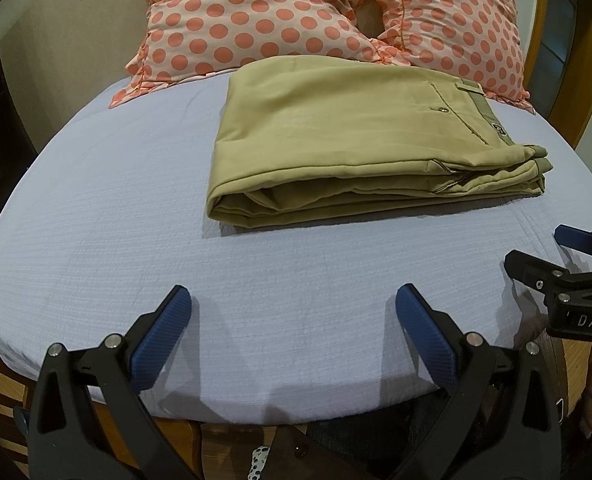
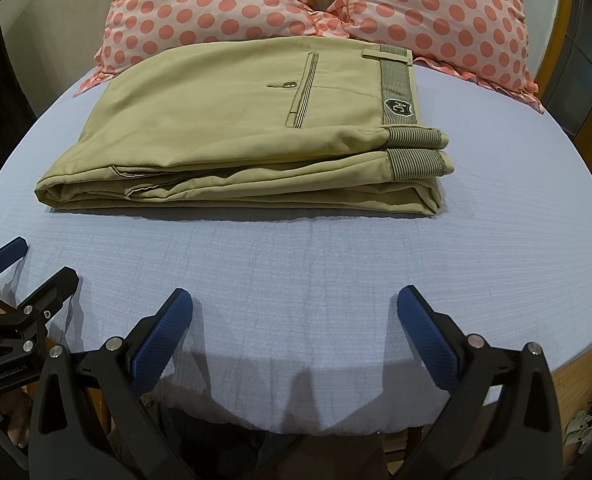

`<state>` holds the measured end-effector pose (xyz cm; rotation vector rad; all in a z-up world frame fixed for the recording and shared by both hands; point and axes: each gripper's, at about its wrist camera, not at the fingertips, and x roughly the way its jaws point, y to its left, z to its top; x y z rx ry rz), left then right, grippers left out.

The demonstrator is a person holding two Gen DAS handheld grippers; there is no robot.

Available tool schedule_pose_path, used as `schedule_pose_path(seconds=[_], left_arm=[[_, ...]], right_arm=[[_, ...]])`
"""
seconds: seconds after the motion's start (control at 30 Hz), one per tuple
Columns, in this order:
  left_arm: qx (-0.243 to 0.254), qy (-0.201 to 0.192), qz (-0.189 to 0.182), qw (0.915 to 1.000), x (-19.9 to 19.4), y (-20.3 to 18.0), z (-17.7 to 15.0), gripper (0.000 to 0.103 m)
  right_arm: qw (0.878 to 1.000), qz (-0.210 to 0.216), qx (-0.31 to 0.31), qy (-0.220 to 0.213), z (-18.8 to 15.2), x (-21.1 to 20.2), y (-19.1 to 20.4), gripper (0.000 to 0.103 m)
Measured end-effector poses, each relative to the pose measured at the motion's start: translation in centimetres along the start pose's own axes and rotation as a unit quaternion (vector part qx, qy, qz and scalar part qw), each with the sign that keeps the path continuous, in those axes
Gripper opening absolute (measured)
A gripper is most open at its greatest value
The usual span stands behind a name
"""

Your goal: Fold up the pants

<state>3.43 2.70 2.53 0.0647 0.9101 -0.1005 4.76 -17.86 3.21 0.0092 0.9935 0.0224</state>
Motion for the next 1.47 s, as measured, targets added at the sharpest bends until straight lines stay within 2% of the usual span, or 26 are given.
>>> schedule_pose_path(seconds=[1.47], left_arm=[[-0.005, 0.0, 0.003, 1.0, -0.13, -0.03, 0.2, 0.101]], right_arm=[[1.0, -0.002, 0.003, -0.011, 0.28, -0.14, 0.03, 0.102]])
